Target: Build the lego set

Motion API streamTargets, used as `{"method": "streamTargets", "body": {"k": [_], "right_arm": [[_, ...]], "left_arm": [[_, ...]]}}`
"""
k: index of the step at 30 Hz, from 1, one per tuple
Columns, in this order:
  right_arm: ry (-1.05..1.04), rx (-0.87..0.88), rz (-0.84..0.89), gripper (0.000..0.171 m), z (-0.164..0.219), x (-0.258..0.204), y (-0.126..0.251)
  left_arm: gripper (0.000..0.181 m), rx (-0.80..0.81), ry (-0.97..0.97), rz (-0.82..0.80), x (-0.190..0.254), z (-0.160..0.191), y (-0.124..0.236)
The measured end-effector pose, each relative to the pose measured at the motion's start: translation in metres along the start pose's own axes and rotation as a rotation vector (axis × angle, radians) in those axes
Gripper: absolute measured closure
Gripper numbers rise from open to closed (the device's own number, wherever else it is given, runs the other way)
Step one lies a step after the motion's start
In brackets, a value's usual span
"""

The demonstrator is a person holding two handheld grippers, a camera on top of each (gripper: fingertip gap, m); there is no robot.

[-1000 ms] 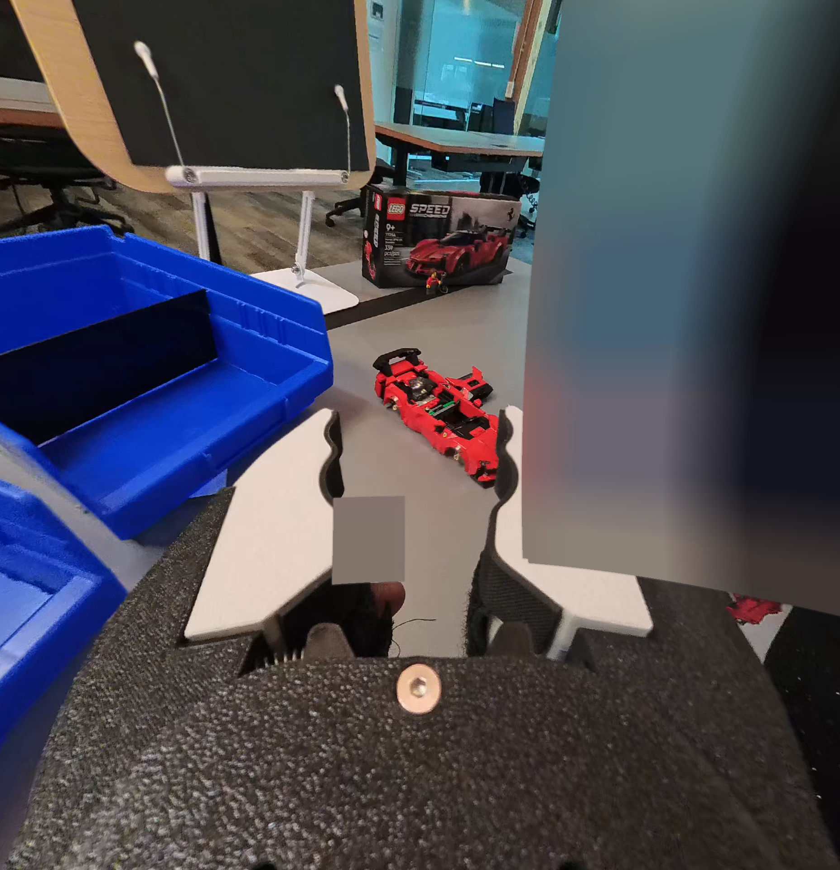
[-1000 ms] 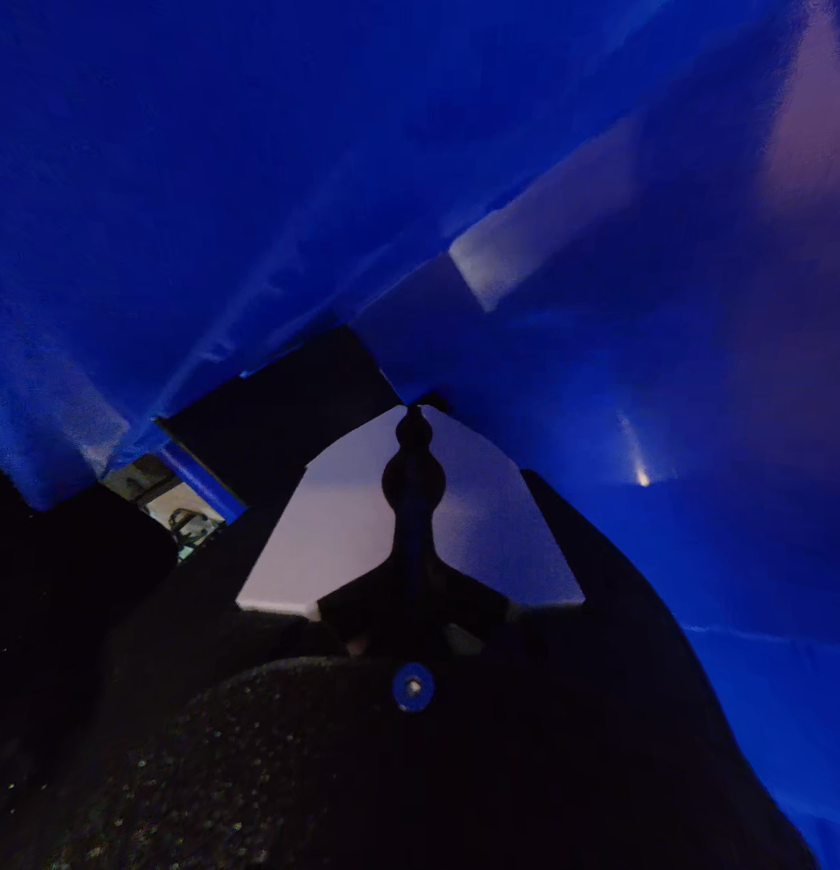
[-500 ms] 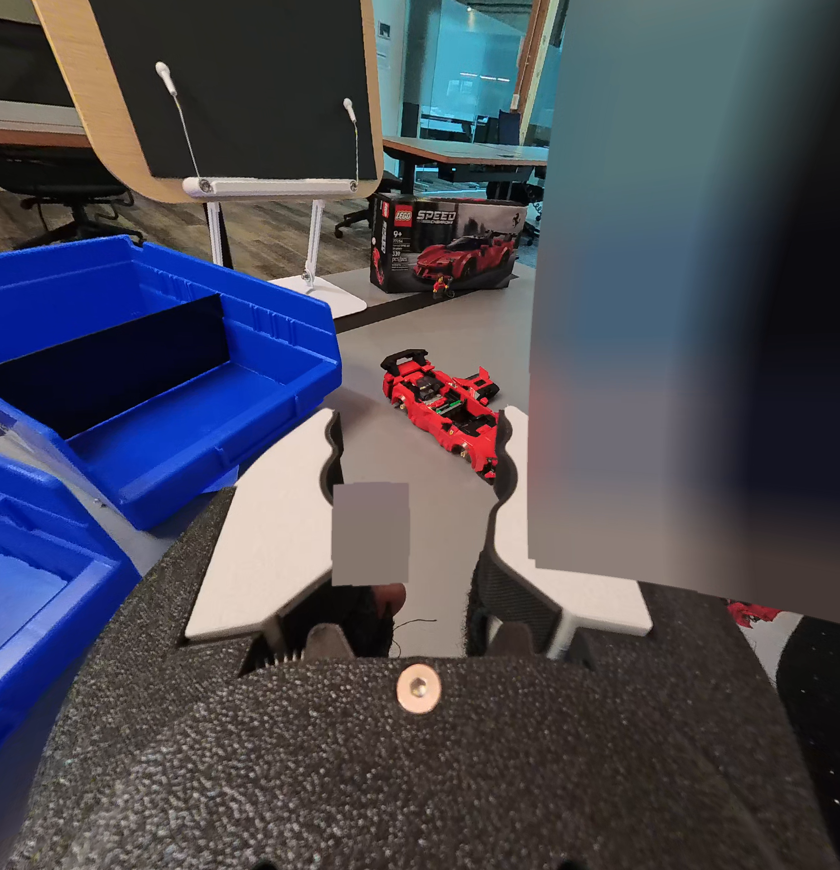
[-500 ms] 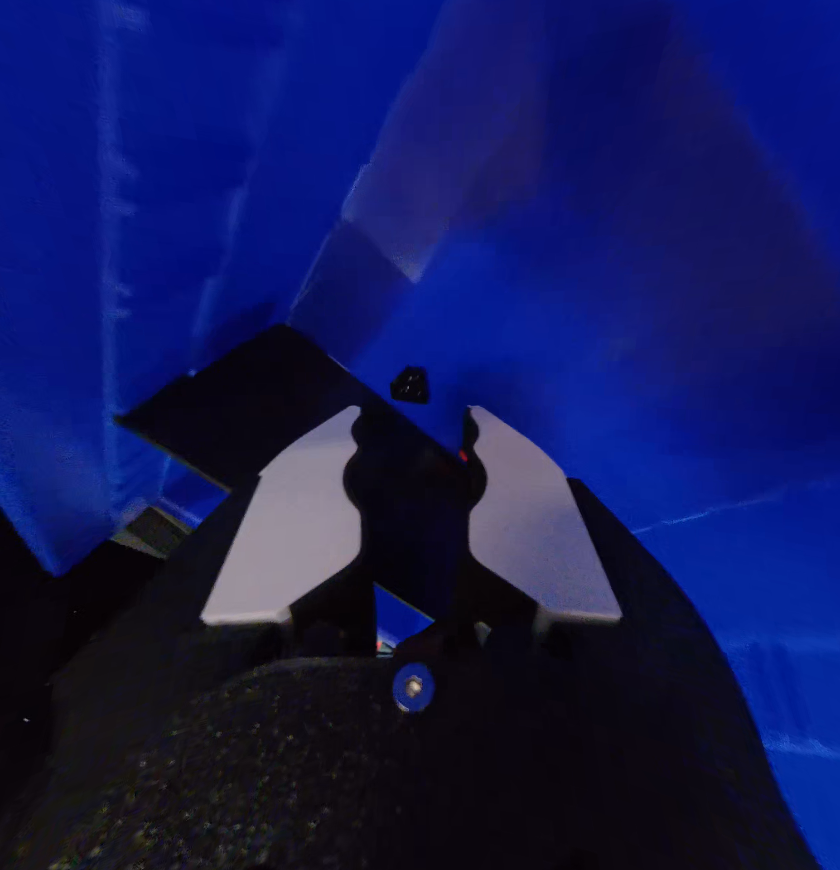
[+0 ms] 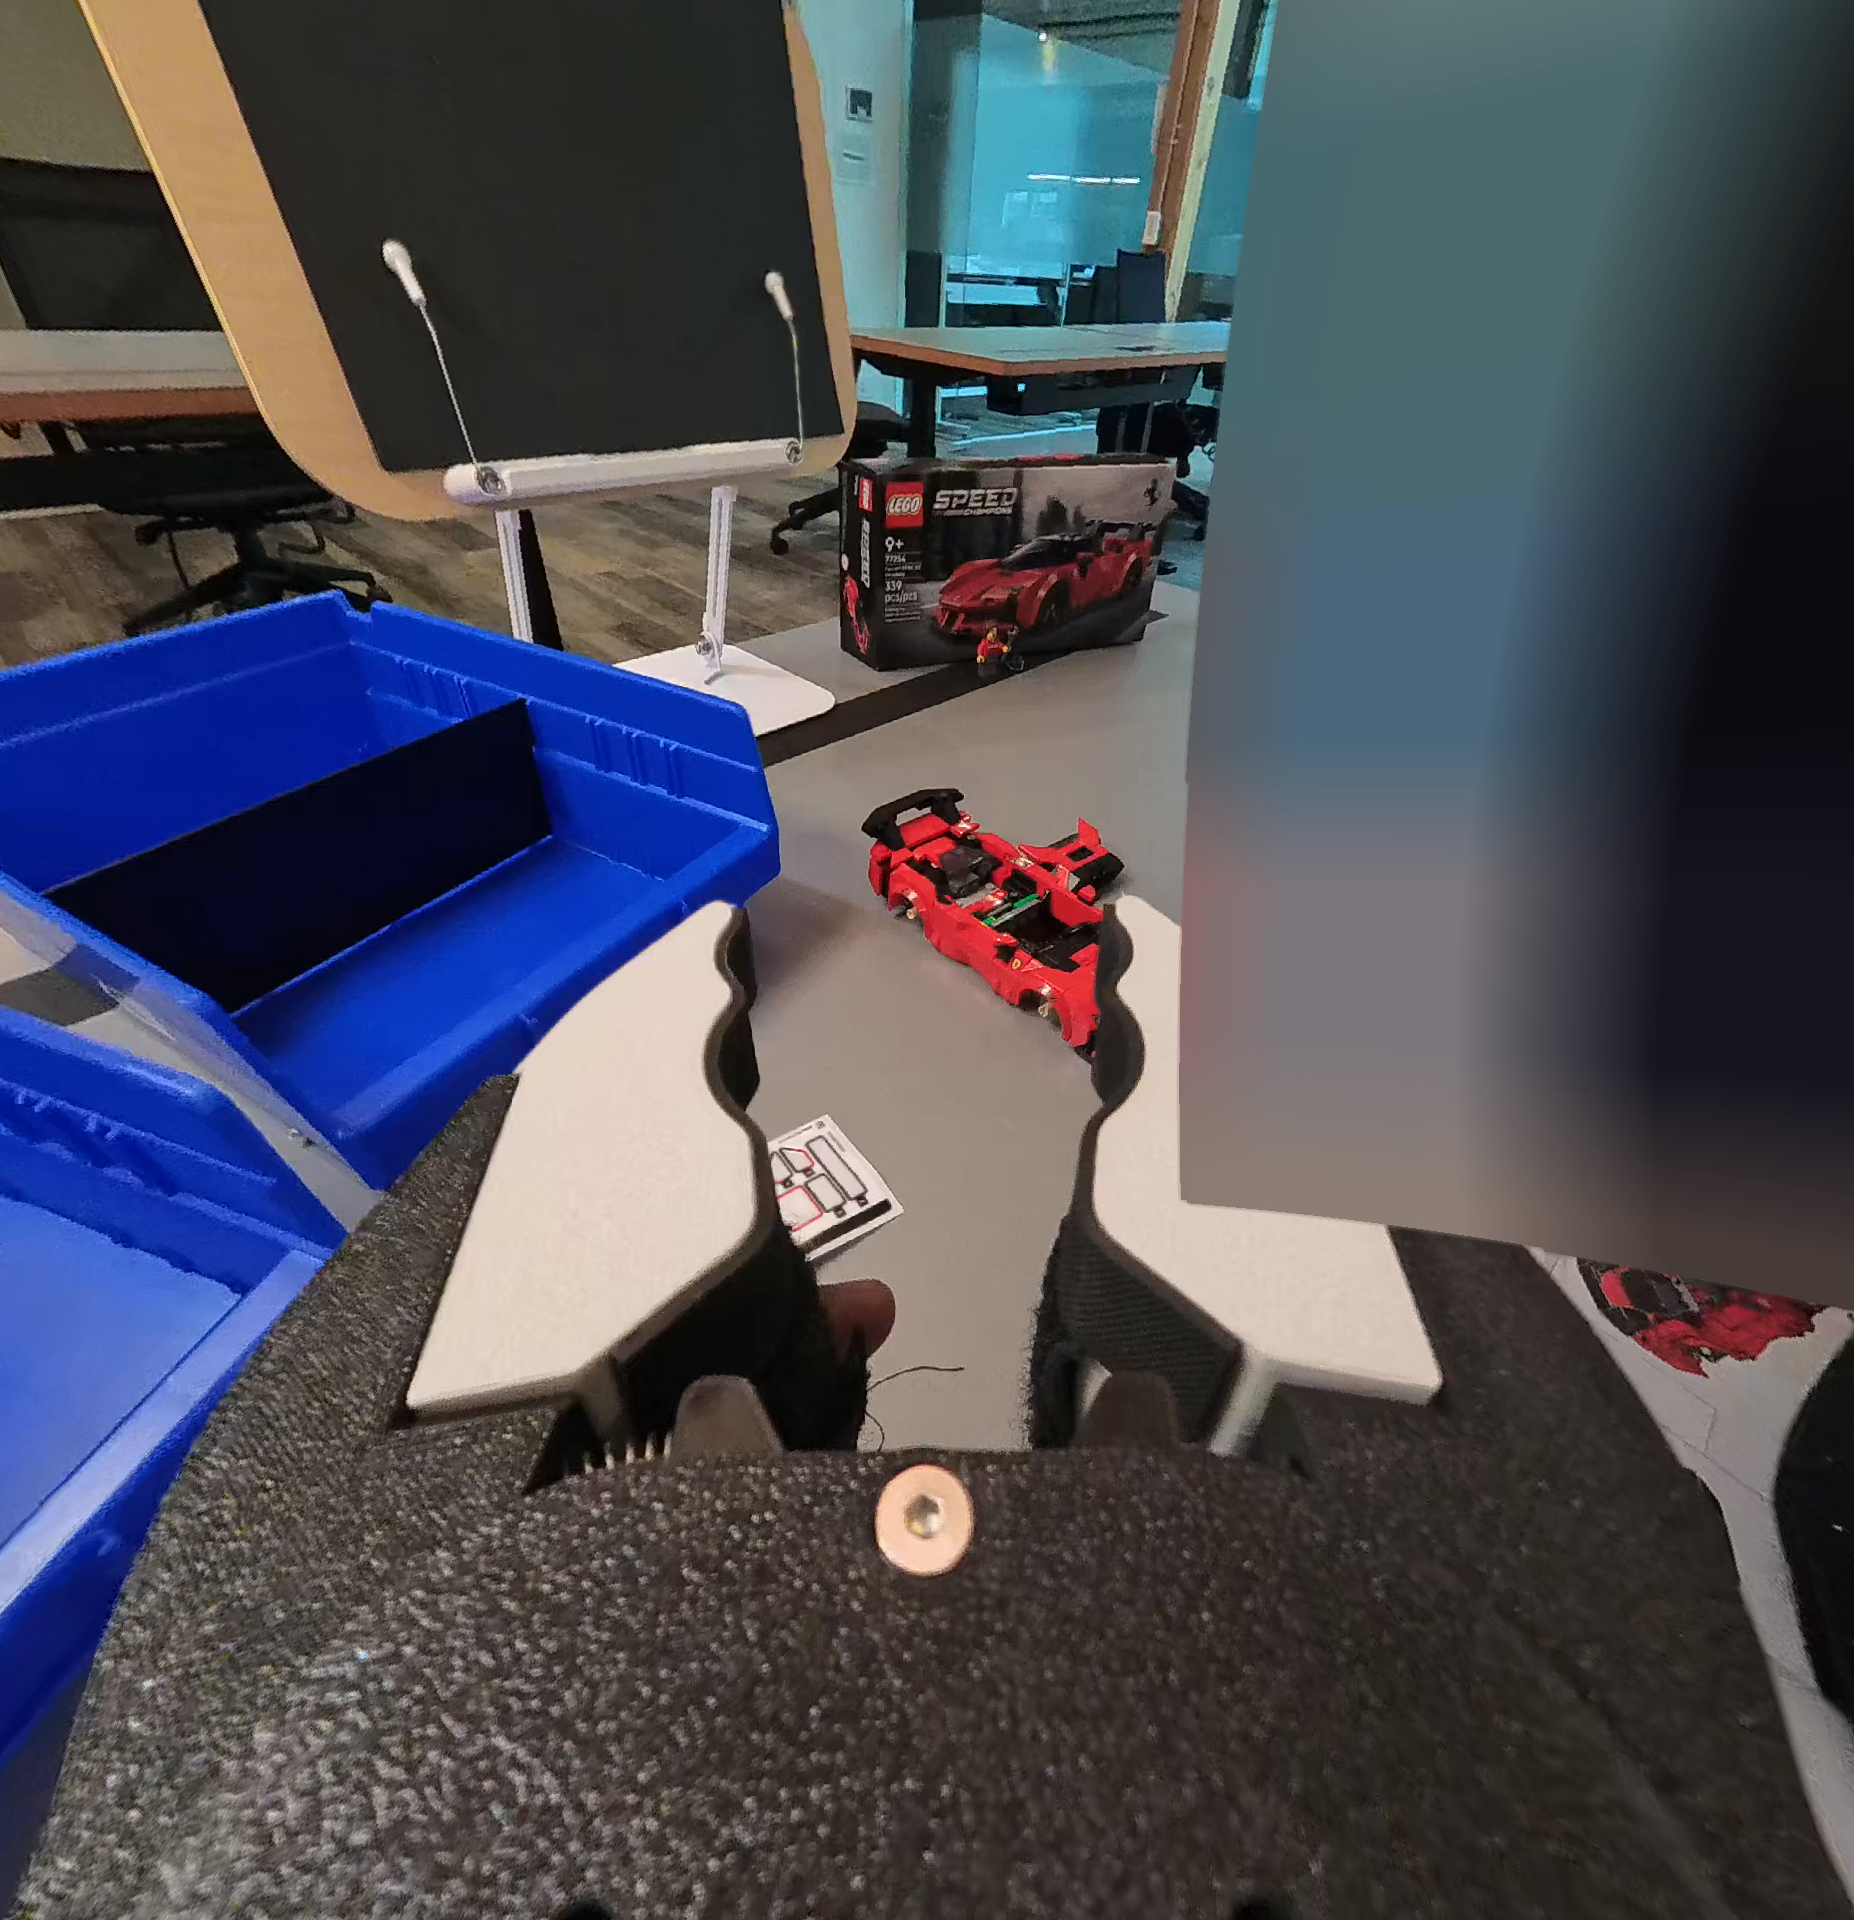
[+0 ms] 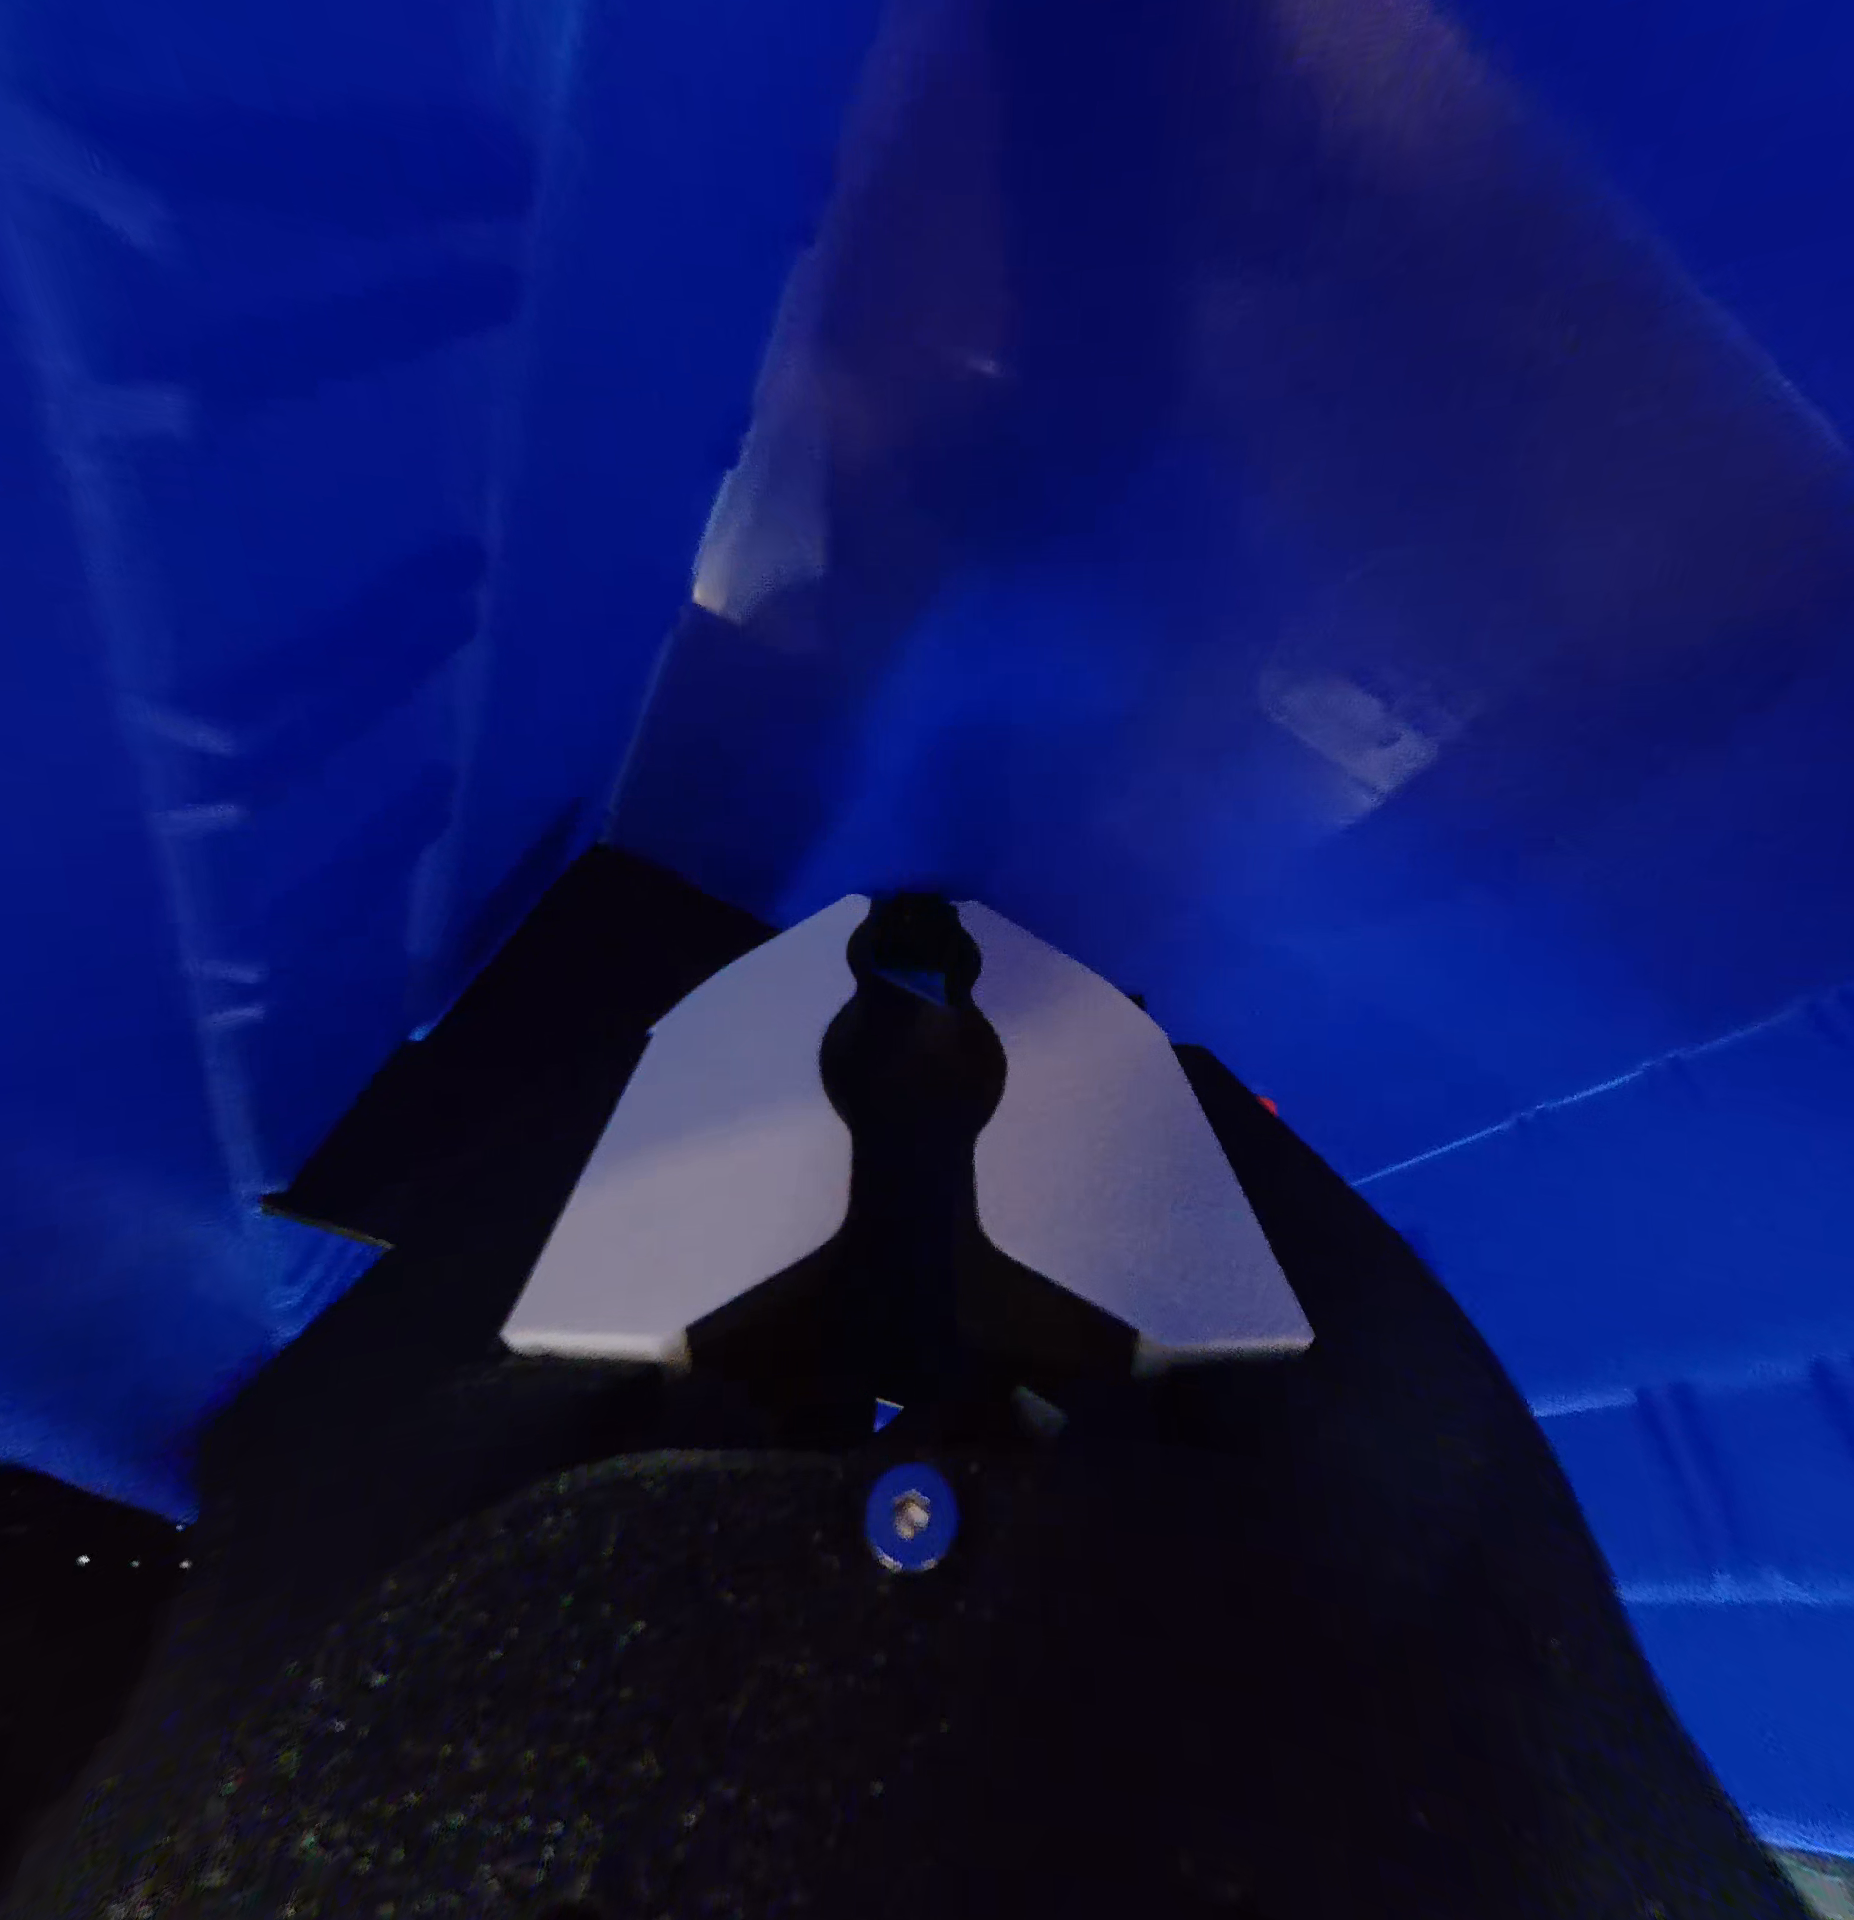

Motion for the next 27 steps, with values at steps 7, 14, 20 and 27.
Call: {"method": "streamTargets", "body": {"k": [7, 14, 20, 27], "right_arm": [[-0.004, 0.229, -0.026, 0.160, -0.006, 0.006, 0.022], [0.440, 1.686, -0.025, 0.161, -0.046, -0.089, 0.223], [0.940, 1.986, -0.215, 0.161, -0.087, -0.239, 0.240], [1.062, 2.046, -0.563, 0.160, -0.144, -0.296, 0.217]], "left_arm": [[0.120, 0.065, -0.056, 0.006, 0.008, -0.011, 0.021], [0.131, 0.114, 0.059, 0.301, 0.060, -0.019, -0.007], [0.160, 0.027, 0.395, 0.894, 0.178, -0.018, -0.020], [0.162, -0.289, 0.773, 1.263, 0.261, 0.011, 0.007]]}}
Point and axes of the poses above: each gripper's, where its closed fingertips meet, y back along the fingers, z out of its underside, x = y × z across the jaws, the point moved 2 cm from there along y, back along the fingers, and after that the axes turned 15 degrees about y, right-handed, at the moved point
